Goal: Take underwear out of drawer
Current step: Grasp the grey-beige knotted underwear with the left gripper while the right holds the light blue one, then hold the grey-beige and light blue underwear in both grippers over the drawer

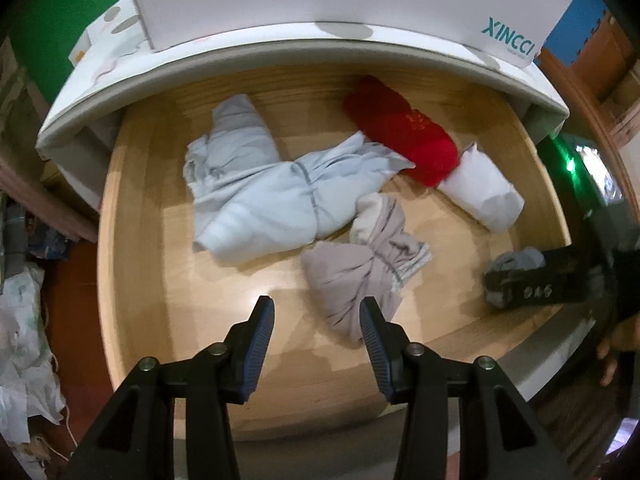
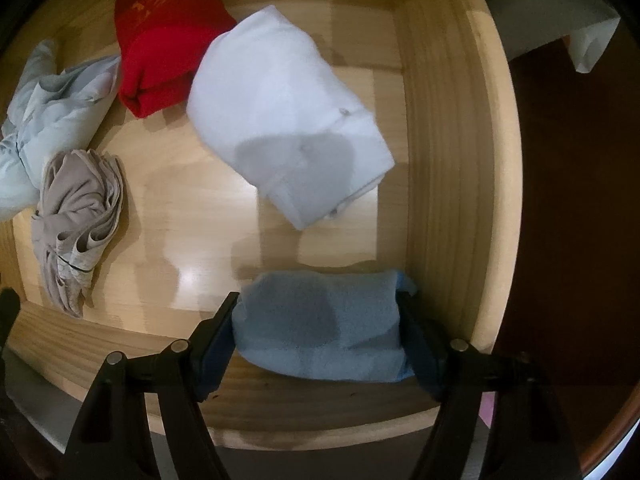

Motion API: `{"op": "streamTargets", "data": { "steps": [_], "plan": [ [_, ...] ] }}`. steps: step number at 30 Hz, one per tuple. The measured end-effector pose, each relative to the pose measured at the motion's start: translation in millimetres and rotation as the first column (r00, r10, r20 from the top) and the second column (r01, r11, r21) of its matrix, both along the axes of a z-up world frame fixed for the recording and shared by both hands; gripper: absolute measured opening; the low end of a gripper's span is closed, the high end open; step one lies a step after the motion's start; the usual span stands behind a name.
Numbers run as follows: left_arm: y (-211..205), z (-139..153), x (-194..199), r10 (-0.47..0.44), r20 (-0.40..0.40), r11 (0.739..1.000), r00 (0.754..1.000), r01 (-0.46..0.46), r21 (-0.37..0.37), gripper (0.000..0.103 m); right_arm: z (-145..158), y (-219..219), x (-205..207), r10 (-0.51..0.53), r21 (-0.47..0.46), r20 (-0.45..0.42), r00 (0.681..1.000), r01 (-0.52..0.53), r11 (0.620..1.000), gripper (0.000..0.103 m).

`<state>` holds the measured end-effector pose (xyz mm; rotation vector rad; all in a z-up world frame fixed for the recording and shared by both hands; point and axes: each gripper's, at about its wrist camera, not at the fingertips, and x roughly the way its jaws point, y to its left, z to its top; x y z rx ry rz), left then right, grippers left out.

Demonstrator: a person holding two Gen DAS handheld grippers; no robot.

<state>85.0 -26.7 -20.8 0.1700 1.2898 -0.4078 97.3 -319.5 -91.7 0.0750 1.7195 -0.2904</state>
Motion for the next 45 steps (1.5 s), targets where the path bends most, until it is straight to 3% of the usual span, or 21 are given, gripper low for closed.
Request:
{"op": "streamTargets", "data": {
  "steps": [11, 15, 19, 24, 29, 34, 39, 45],
  "plan": [
    [-39, -16, 20, -0.073, -0.078, 0.996, 0.994, 0.077, 0.046, 0.045, -3, 29, 3, 0.019, -0.01, 0.001, 1.0, -0.019, 1.0, 0.073],
    [-46, -32, 30, -0.06, -0.143, 0.996, 0.988, 0.068, 0.053, 0.046, -7, 35, -1, 0.022, -0.01, -0.001, 1.0, -0.022, 1.0, 0.073],
    [-48, -35, 40, -0.034, -0.177, 0.999, 0.984, 0.041, 0.035, 0.05, -4, 36, -4, 0.032, -0.011, -0.002, 0.999, -0.032, 0.999, 0.073],
    [-53, -42, 44, -0.019, -0.19, 0.998, 0.982, 0.03, 0.054, 0.066, -1, 34, -3, 0.034, -0.01, -0.001, 0.999, -0.034, 0.999, 0.073],
    [-65, -53, 38, -0.018, -0.218, 0.995, 0.976, 0.04, 0.096, 0.07, -1, 35, -2, 0.035, -0.01, -0.001, 0.999, -0.035, 0.999, 0.073],
    [-58, -54, 39, 0.013, -0.236, 0.998, 0.972, 0.003, 0.065, 0.068, 1, 36, -2, 0.037, -0.007, 0.003, 0.999, -0.037, 0.999, 0.073],
    [-60, -50, 36, 0.004, -0.216, 0.999, 0.976, 0.007, 0.051, 0.054, 0, 36, -3, 0.037, -0.006, 0.003, 0.999, -0.037, 0.999, 0.073],
    [-49, -41, 26, 0.029, -0.2, 0.999, 0.979, -0.022, 0.039, 0.045, -2, 38, -3, 0.047, -0.017, -0.002, 0.999, -0.047, 0.999, 0.073]
  ]
}}
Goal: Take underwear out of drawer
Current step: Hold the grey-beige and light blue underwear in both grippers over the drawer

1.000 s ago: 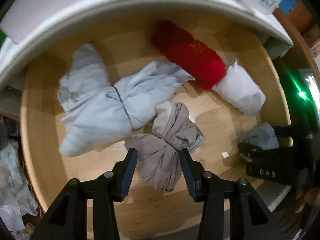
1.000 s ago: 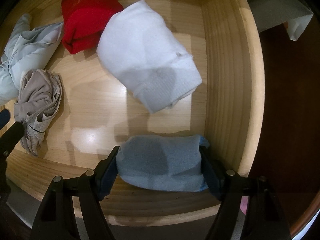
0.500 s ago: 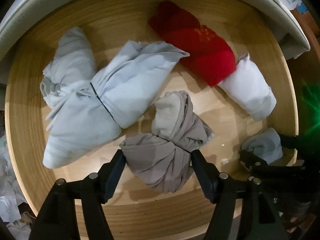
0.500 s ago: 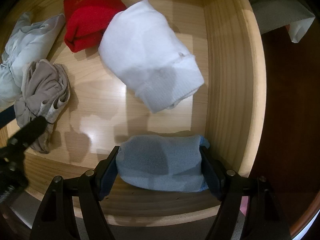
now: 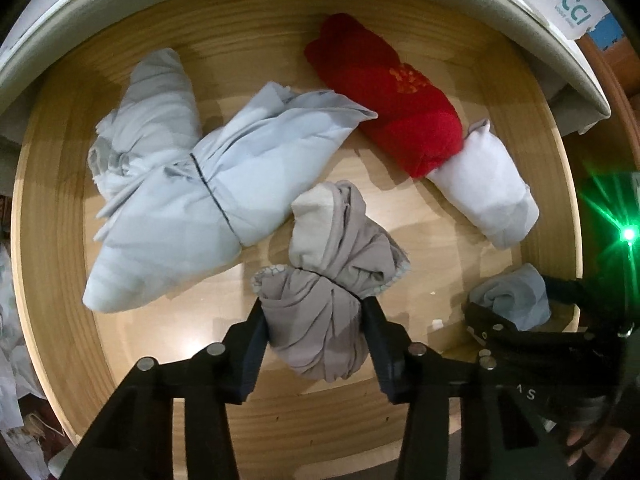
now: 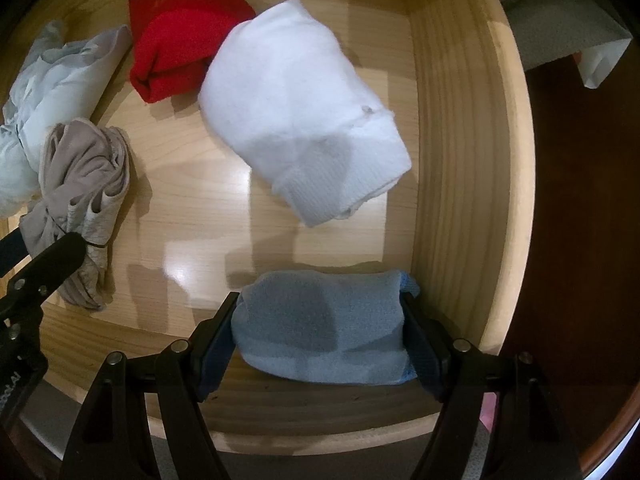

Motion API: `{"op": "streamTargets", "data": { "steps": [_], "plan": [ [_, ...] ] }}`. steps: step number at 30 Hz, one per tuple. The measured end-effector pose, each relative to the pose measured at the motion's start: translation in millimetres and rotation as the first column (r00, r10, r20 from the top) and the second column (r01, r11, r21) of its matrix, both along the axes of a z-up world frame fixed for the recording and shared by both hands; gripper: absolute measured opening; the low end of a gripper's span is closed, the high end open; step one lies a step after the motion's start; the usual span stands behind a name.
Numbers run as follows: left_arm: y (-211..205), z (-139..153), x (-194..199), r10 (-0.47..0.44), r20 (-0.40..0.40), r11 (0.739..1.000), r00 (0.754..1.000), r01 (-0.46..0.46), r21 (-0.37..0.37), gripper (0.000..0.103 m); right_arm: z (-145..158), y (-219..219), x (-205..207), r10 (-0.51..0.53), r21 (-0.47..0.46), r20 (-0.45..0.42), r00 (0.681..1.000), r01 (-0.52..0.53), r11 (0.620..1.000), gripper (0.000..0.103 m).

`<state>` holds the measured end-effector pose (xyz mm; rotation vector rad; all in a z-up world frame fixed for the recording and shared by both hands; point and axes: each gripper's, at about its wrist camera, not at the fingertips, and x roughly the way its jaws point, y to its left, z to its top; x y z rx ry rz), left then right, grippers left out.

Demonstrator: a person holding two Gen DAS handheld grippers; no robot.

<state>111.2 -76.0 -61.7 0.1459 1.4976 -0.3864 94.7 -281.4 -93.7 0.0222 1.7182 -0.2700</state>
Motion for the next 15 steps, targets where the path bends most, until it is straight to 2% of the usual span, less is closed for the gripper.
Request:
{"op": "streamTargets", "data": {
  "steps": [7, 15],
  "plan": [
    [20, 9, -10, 0.045, 0.0, 0.999, 0.999, -0.045, -0.009, 0.041, -1, 2, -1, -0.001, -0.002, 0.004, 1.0, 0.001, 1.0, 0.073],
    [36, 27, -15, 0.05, 0.01, 0.998, 0.999, -0.05, -0.028, 0.04, -2, 5, -2, 0.015, 0.002, 0.005, 1.0, -0.015, 1.0, 0.073]
  ]
}}
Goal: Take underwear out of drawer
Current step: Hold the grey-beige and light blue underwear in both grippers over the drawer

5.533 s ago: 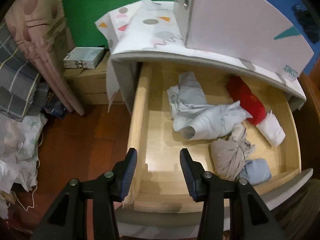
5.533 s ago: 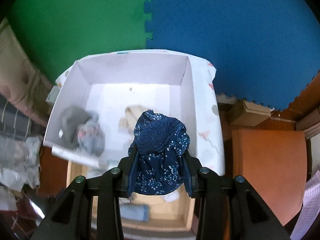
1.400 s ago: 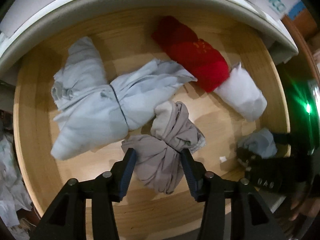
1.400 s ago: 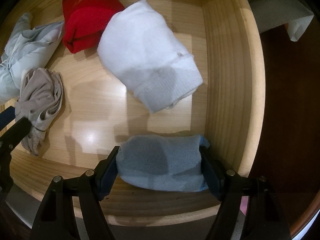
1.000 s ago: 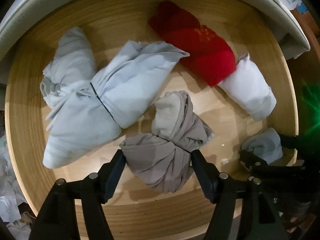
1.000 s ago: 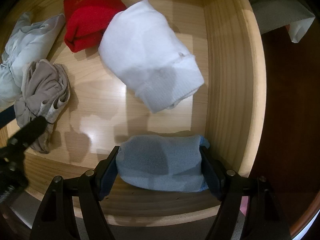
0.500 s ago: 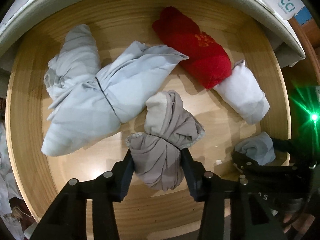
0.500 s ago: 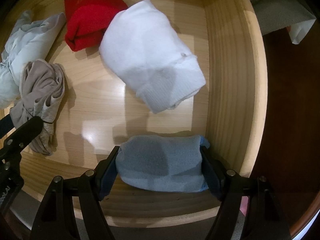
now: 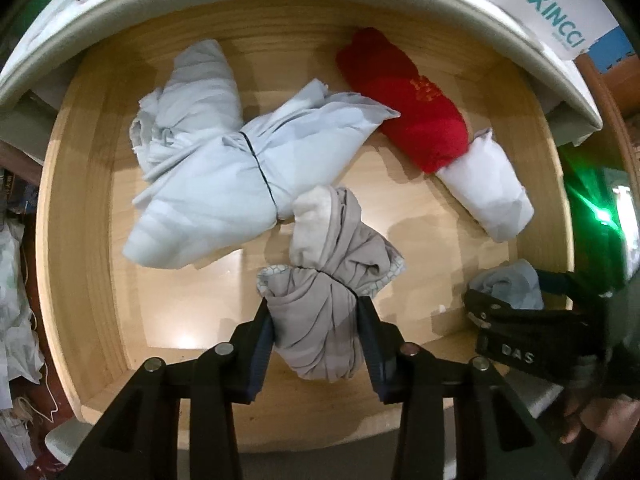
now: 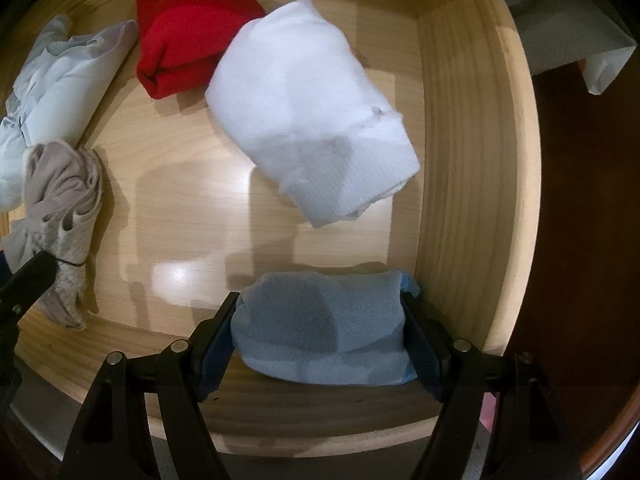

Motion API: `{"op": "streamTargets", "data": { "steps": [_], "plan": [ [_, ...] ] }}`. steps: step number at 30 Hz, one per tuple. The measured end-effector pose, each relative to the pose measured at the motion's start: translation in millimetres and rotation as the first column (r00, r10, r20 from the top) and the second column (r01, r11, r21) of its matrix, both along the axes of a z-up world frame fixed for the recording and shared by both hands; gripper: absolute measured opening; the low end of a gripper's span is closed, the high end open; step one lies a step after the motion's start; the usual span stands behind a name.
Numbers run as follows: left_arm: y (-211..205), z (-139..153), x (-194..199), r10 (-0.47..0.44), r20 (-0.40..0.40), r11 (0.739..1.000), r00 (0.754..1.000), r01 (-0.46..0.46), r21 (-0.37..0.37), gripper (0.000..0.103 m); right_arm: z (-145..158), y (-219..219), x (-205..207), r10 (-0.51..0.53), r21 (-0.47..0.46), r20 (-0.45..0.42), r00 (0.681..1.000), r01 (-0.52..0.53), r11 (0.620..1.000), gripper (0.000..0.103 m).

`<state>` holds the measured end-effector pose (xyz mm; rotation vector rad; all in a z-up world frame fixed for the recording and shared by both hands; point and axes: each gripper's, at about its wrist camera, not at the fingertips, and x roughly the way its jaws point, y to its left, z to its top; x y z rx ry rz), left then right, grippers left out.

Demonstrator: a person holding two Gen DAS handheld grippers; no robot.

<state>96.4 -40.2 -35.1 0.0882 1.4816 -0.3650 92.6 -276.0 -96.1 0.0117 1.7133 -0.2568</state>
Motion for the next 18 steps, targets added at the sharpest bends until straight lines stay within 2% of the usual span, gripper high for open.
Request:
{"op": "streamTargets", "data": {
  "steps": [5, 18],
  "plan": [
    [9, 21, -4, 0.002, 0.025, 1.0, 1.0, -0.002, -0.014, 0.04, -4, 7, 1, 0.029, -0.031, -0.005, 1.0, -0.029, 0.999, 0.072],
    [18, 62, -13, -0.007, 0.089, 0.999, 0.996, 0.01, -0.04, 0.04, -4, 7, 0, 0.032, -0.028, 0.007, 0.999, -0.032, 0.999, 0.07]
  ]
}}
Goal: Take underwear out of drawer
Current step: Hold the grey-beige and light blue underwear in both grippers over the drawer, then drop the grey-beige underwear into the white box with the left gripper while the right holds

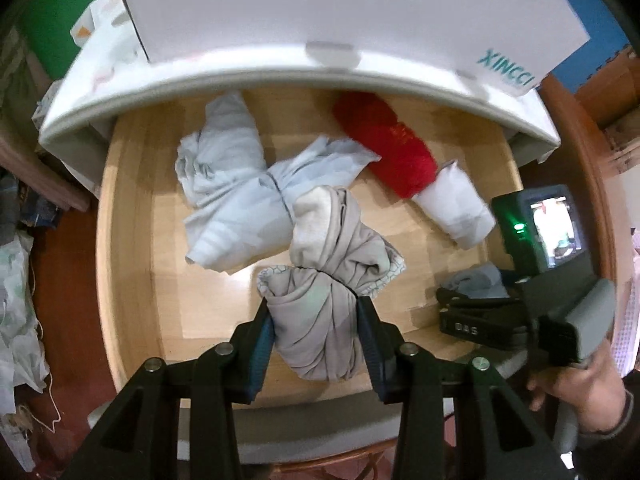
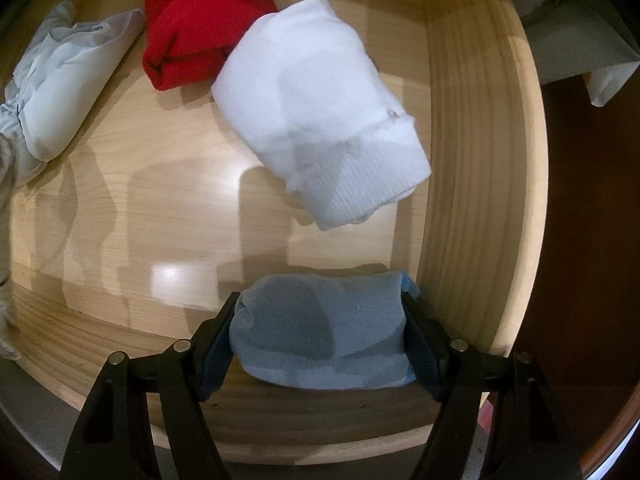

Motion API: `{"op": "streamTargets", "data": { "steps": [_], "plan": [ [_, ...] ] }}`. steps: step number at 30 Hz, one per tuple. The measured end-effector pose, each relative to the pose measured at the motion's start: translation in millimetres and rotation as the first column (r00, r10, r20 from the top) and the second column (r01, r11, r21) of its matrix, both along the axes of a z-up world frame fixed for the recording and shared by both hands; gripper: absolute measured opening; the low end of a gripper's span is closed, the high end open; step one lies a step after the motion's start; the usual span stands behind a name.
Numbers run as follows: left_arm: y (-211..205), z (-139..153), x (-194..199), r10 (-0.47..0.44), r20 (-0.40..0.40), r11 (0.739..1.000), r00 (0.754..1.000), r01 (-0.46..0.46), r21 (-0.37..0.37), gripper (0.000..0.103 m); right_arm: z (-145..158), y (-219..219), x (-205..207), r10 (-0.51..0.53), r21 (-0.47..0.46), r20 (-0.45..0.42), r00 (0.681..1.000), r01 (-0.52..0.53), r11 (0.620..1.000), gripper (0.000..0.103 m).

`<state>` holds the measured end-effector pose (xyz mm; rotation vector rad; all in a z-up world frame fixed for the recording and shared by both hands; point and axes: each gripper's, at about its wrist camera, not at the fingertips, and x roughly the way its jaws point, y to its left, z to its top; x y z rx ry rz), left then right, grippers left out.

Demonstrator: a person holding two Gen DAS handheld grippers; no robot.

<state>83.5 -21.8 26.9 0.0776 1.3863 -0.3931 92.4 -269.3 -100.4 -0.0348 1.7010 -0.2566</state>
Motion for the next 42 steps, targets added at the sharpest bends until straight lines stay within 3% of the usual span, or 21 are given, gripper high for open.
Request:
{"op": "streamTargets", "data": {
  "steps": [12, 16, 24, 29, 34, 42],
  "plan": [
    [-1, 67, -8, -0.043, 0.114, 0.998, 0.993, 0.048, -0.044, 0.04, 4, 2, -2, 0.001, 0.0, 0.011, 1.0, -0.001, 1.0, 0.068],
    [4, 102, -3, -0.031, 0.165, 0.997, 0.986, 0.041, -0.06, 0.04, 5, 2, -3, -0.001, 0.0, 0.012, 1.0, 0.001, 1.0, 0.068],
    [18, 180, 25, 0.025, 0.306, 0.993, 0.952, 0.01, -0.115, 0.04, 6, 2, -3, 0.001, 0.004, 0.016, 1.0, -0.001, 1.0, 0.068],
    [18, 212, 53, 0.064, 0.372, 0.993, 0.926, -0.023, -0.112, 0.041, 6, 2, -3, 0.0, 0.004, 0.016, 1.0, 0.0, 1.0, 0.068],
    [7, 221, 84, 0.074, 0.405, 0.995, 0.911, -0.04, -0.092, 0.041, 6, 3, -4, 0.003, 0.004, 0.015, 1.0, -0.003, 1.0, 0.068],
    [-17, 201, 130, 0.076, 0.402, 0.997, 0.912, -0.06, -0.053, 0.041, 6, 2, -4, 0.005, 0.004, 0.014, 1.0, -0.005, 1.0, 0.068]
  ]
}}
